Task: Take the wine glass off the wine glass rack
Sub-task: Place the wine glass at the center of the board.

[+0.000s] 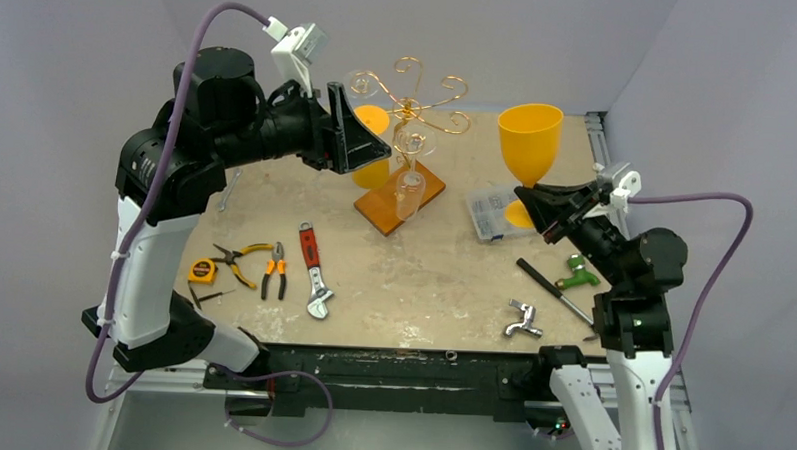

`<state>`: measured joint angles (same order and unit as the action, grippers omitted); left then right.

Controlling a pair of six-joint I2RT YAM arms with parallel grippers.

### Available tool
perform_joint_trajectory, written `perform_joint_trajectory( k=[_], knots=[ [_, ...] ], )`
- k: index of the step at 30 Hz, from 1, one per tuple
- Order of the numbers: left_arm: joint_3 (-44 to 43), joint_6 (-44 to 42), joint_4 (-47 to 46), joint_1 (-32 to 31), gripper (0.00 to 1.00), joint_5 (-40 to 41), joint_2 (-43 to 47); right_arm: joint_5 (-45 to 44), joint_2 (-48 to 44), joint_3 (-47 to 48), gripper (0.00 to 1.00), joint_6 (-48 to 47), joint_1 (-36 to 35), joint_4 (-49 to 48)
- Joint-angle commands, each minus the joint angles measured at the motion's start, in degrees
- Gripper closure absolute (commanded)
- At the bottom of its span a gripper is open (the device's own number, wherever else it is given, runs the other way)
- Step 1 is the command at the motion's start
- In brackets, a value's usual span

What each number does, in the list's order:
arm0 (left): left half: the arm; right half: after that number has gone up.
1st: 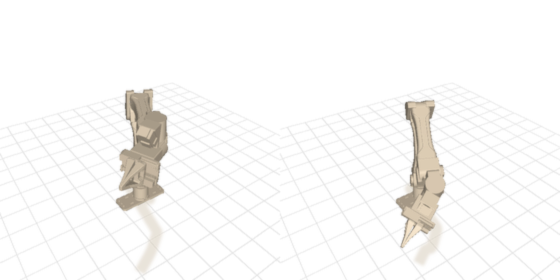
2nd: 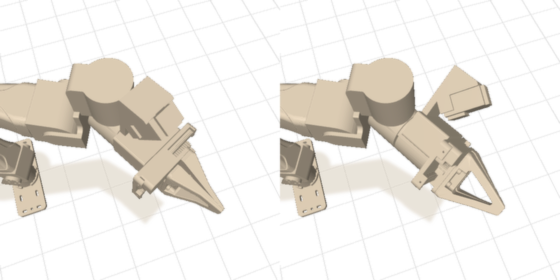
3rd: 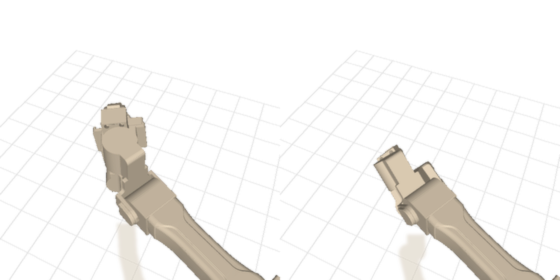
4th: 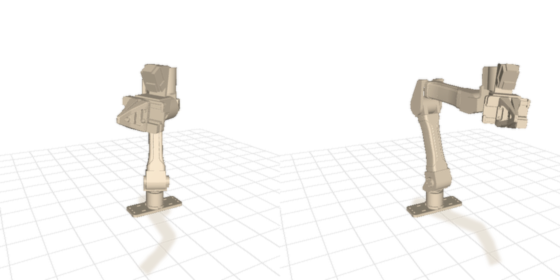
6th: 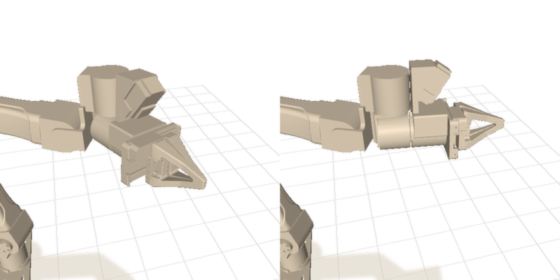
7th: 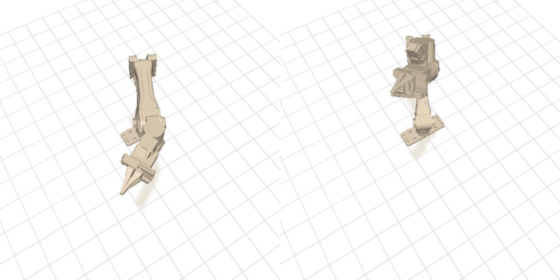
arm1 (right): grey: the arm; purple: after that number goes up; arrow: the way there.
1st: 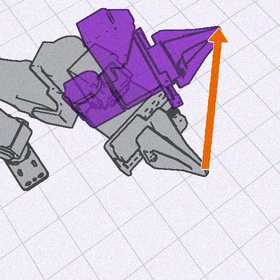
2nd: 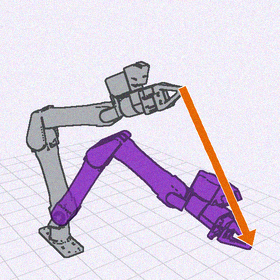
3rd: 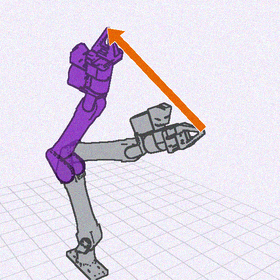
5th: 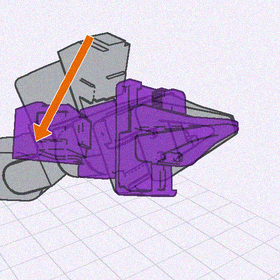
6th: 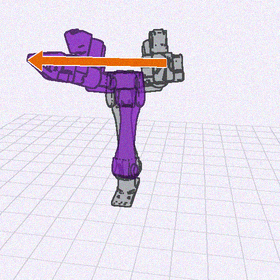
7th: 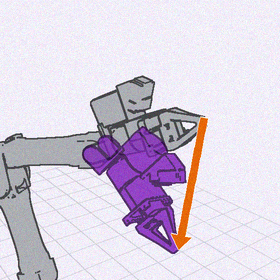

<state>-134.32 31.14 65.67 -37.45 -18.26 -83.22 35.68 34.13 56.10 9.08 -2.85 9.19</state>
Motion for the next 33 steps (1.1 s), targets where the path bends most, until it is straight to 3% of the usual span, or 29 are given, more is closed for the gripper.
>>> perform_joint_trajectory(
  k=[1, 4, 9, 14, 20, 33],
  knots=[
    [0.37, 1.87, -0.04, 1.16, 0.33, -3.15, 0.36, 0.76, 1.51, -3.4, 1.0, 5.1, -0.54, -15.36],
    [-0.15, 3.23, -2.43, 1.5, 0.34, -5.02, -0.34, 2.65, 3.0, -2.99, 1.0, 5.53, -2.4, -17.79],
    [-3.15, 3.46, -3.8, 1.86, 0.38, -7.98, -4.37, 5.23, 5.56, 1.66, 1.0, -0.79, -7.21, -9.88],
    [-8.81, 5.96, -4.5, 2.71, 0.42, -12.78, -9.3, 8.01, 5.13, 2.46, 1.0, -1.72, -8.57, -8.69],
    [-1.39, 8.14, -8.68, 2.71, 0.45, -16.53, -8.34, 9.91, 6.46, 2.84, 1.0, -6.18, -12.9, -5.3],
    [0.27, 6.46, -9.14, 2.71, 0.46, -17.41, -7.71, 9.8, 9.83, 4.83, 1.0, -10.39, -16.46, -2.36]
  ],
)
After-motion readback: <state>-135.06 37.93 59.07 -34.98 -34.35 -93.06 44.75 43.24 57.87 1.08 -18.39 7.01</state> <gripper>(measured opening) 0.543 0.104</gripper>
